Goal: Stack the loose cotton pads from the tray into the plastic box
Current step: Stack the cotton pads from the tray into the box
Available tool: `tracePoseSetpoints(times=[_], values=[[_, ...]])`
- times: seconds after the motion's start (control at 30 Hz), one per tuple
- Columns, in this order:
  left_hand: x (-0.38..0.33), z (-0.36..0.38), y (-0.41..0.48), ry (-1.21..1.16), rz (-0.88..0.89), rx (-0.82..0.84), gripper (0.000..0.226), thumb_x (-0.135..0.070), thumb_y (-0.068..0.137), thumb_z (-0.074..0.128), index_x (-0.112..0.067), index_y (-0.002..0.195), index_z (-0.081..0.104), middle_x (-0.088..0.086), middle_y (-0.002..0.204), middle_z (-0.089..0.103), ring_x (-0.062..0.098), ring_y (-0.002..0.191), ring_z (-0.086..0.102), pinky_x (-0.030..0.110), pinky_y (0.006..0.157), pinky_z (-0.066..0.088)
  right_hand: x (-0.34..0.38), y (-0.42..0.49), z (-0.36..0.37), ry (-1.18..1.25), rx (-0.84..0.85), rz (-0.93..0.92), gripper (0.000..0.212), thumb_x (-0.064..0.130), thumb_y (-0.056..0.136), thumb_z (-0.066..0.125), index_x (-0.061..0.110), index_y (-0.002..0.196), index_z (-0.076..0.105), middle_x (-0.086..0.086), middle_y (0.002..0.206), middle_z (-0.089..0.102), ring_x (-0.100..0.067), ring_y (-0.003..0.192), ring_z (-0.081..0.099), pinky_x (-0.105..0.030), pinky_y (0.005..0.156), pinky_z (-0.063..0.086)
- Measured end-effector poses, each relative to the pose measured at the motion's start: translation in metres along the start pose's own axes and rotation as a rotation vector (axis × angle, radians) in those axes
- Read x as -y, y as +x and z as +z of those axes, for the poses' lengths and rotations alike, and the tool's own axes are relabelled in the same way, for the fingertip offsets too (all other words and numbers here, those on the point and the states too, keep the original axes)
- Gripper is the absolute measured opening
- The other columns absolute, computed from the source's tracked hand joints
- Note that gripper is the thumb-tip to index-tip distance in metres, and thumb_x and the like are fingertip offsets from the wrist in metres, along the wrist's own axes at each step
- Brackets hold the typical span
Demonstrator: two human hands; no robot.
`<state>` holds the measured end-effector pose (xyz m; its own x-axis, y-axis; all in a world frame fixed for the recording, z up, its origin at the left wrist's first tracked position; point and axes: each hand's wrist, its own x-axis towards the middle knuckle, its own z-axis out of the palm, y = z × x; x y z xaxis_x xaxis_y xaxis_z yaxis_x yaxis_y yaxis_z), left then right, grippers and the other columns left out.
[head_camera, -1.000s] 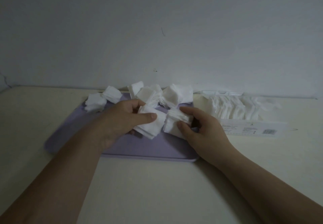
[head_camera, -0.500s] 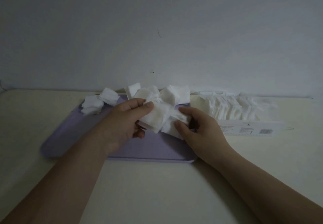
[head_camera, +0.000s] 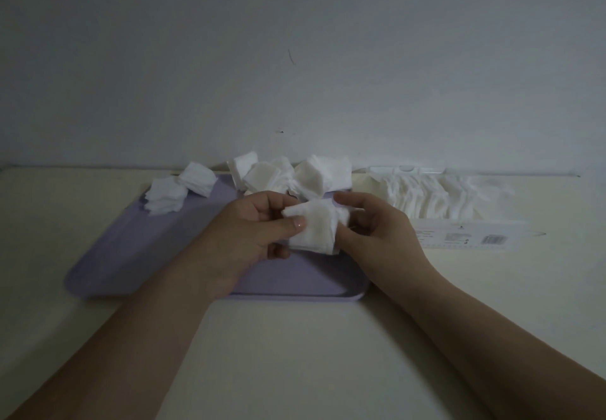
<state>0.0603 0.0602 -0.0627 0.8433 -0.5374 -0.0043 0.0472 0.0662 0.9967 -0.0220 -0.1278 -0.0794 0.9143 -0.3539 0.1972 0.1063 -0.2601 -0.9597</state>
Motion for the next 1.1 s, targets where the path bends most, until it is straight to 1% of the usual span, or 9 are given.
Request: tracePoseSetpoints(times=[0.17,0.23,0.33,0.47,0.57,0.67,0.83,1.03,1.1], values=[[0.004,0.001,0.001,0.020,0.036,-0.042,0.014,-0.006,0.086,0.077,-0.020,0.089,0.077,0.012,0.092,0.074,0.026,0.084,0.058,0.028,0.061,0.050,0.000,0.001,-0.001,0.027,0.023,0.005,0.039,0.020,0.087,0.078,0.023,0.124,0.067,0.002,0.093,0.082,-0.013,0.088,0.078,-0.037,0.087,0.062],[0.006,0.004,0.001,0.063,0.055,-0.066,0.016,-0.007,0.087,0.079,-0.023,0.085,0.079,0.017,0.093,0.075,0.026,0.083,0.059,0.032,0.064,0.052,0.000,0.000,-0.001,0.028,0.020,0.002,0.035,0.016,0.089,0.074,0.024,0.123,0.067,0.003,0.092,0.082,-0.013,0.088,0.078,-0.035,0.086,0.061],[0.007,0.008,0.000,0.102,0.083,-0.109,0.015,-0.006,0.086,0.079,-0.021,0.087,0.078,0.014,0.094,0.078,0.022,0.080,0.064,0.029,0.067,0.056,-0.001,0.001,-0.001,0.113,0.058,0.006,0.033,0.012,0.093,0.070,0.023,0.123,0.068,-0.004,0.094,0.081,-0.021,0.095,0.077,-0.042,0.092,0.059],[0.006,0.008,0.000,0.129,0.102,-0.150,0.013,-0.006,0.086,0.080,-0.014,0.096,0.076,0.012,0.094,0.079,0.022,0.081,0.071,0.028,0.067,0.058,-0.001,0.003,-0.005,0.307,0.193,0.027,0.054,0.012,0.082,0.080,0.019,0.133,0.064,-0.012,0.110,0.078,-0.027,0.106,0.074,-0.042,0.096,0.056],[0.005,0.008,-0.001,0.111,0.113,-0.168,0.015,-0.007,0.086,0.080,-0.012,0.099,0.074,0.009,0.095,0.080,0.022,0.081,0.075,0.028,0.066,0.059,-0.001,0.002,-0.005,0.179,0.256,-0.047,0.068,0.012,0.072,0.090,0.029,0.134,0.065,-0.005,0.118,0.076,-0.027,0.111,0.072,-0.043,0.100,0.056],[0.005,0.009,-0.002,0.128,0.124,-0.164,0.012,-0.009,0.089,0.077,-0.012,0.100,0.074,0.008,0.096,0.080,0.021,0.081,0.076,0.031,0.066,0.061,-0.001,0.002,-0.003,0.090,0.227,-0.119,0.058,0.005,0.078,0.087,0.027,0.128,0.069,0.001,0.118,0.076,-0.024,0.109,0.071,-0.046,0.098,0.058],[0.005,0.006,0.001,0.094,0.091,-0.178,0.010,-0.013,0.094,0.072,-0.012,0.103,0.077,0.008,0.097,0.080,0.019,0.083,0.076,0.032,0.066,0.061,-0.003,0.005,-0.004,0.114,0.190,-0.118,0.058,-0.008,0.081,0.080,0.024,0.129,0.070,-0.004,0.115,0.077,-0.031,0.106,0.072,-0.052,0.098,0.057],[0.001,0.001,0.005,-0.065,0.053,-0.219,0.009,-0.011,0.091,0.073,-0.011,0.098,0.078,0.013,0.099,0.079,0.025,0.084,0.073,0.035,0.066,0.060,-0.010,0.009,-0.004,0.210,0.121,-0.054,0.051,-0.011,0.082,0.076,0.020,0.123,0.071,-0.014,0.112,0.077,-0.044,0.106,0.070,-0.062,0.098,0.054],[-0.004,-0.003,0.006,-0.159,0.074,-0.237,0.008,-0.010,0.093,0.070,-0.013,0.094,0.077,0.009,0.095,0.078,0.021,0.080,0.071,0.031,0.059,0.056,-0.010,0.009,-0.005,0.208,0.090,-0.028,0.049,-0.008,0.083,0.076,0.021,0.122,0.070,-0.012,0.109,0.078,-0.046,0.104,0.069,-0.061,0.096,0.055]])
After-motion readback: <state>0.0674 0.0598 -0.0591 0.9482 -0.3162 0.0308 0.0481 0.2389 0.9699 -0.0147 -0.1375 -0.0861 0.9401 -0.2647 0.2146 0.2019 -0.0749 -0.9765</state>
